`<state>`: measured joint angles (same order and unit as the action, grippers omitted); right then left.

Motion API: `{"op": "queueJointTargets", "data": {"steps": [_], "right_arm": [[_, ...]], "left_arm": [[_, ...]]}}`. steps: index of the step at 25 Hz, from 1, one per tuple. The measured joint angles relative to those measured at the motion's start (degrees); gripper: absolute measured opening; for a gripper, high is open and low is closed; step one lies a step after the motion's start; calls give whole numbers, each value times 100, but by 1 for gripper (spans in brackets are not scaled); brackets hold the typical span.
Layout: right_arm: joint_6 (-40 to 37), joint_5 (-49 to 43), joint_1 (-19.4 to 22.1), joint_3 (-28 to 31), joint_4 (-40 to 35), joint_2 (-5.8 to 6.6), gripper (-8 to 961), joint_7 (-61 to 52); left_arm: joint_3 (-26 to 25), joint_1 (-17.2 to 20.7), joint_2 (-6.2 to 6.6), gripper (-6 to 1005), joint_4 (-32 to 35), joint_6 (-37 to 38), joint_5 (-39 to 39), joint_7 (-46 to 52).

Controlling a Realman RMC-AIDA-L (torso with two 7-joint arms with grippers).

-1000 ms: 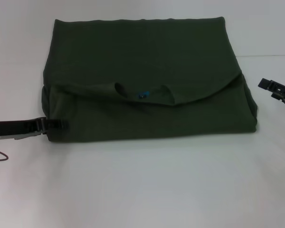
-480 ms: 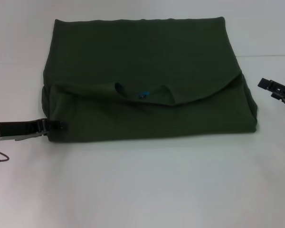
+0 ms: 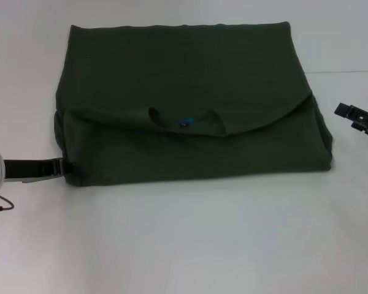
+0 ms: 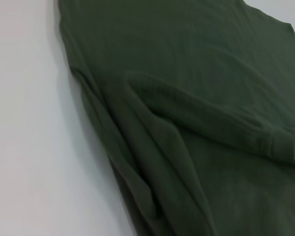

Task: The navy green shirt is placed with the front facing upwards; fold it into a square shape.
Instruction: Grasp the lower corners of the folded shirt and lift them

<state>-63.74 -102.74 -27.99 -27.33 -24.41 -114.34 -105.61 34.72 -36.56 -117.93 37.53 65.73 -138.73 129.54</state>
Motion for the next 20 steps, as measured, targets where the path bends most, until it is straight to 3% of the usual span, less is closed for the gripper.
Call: {"op": "queueJointTargets", "data": {"steps": [1,6,12,16,20], "right_arm": [[-3,0,2,0,0,0,839,0],[-27,0,-3,0,-2,0,838,-2],[-121,0,-48,-251,-153,114,838,-487],[-323,-110,-67,-955,-777,374,837,-1761],[-639,-1070,-347,-1533,-1375,769,835,-3358]], "left_arm": [[0,-5,-1,257,0,-1,-1,0],[-1,-9,-1,73,13,-4,-2,-38],[-2,-16,-1,77,1,-52,12,-51],[-3,-21,-1,71,22,-58,14,-52],[-1,-29,-1,65,27,-62,10,-53]]}}
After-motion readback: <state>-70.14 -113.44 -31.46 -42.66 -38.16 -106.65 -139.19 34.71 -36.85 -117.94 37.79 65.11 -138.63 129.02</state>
